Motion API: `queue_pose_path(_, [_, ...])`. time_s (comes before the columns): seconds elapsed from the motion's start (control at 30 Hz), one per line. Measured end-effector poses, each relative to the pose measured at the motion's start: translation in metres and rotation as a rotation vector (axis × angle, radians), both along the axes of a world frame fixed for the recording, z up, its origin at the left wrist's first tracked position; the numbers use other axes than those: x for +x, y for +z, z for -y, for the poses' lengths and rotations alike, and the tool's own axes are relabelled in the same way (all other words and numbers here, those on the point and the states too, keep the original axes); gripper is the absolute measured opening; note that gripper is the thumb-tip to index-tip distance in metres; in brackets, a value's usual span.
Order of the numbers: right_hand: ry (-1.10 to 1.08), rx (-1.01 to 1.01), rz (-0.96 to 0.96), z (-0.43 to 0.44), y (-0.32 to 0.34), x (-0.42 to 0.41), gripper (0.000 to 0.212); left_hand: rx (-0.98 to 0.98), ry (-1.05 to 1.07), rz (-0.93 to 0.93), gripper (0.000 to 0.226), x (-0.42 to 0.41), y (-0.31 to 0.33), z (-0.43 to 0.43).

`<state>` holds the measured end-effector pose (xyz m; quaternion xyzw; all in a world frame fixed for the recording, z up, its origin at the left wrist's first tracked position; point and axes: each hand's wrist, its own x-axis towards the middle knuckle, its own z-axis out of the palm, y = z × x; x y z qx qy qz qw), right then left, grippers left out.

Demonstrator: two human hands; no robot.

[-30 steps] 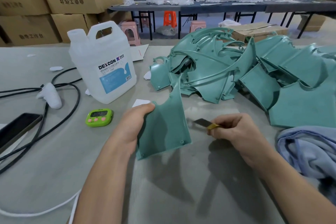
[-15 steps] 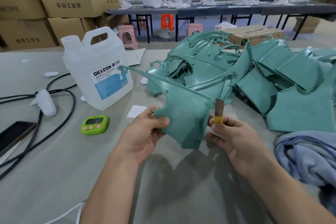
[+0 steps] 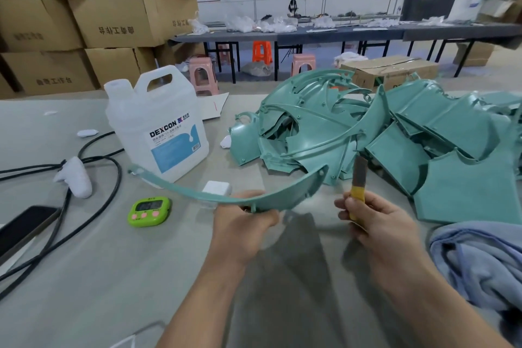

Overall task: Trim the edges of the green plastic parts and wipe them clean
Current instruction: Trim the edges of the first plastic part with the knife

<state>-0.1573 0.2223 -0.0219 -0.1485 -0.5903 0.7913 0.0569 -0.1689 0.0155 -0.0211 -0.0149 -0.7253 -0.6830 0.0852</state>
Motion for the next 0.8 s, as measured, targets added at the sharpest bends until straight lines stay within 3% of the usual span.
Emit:
queue_pose_path(0.1, [0.005,0.046,-0.038,0.001,0.004,0.0,0.011,-0.134,0.087,-0.065,0.014,-0.001,-0.006,-0.001])
queue_pose_path(0.2, [0.073,0.098,-0.126,0.008,0.008,0.001,0.012,-0.249,-0.003,-0.162,0.018,0.0,-0.009,-0.001])
queue_pose_path(0.43, [0.212,0.129,-0.209,0.021,0.007,0.001,0.023,-0.386,0.044,-0.161,0.012,-0.005,-0.018,-0.002])
queue_pose_path(0.67, [0.226,0.076,-0.007,0.02,-0.004,-0.009,0.022,-0.262,0.035,-0.07,0.025,-0.012,-0.019,0.002])
queue_pose_path(0.8, [0.17,0.093,0.179,0.017,-0.005,-0.016,0.014,-0.057,-0.008,-0.051,0.016,-0.009,-0.015,-0.001])
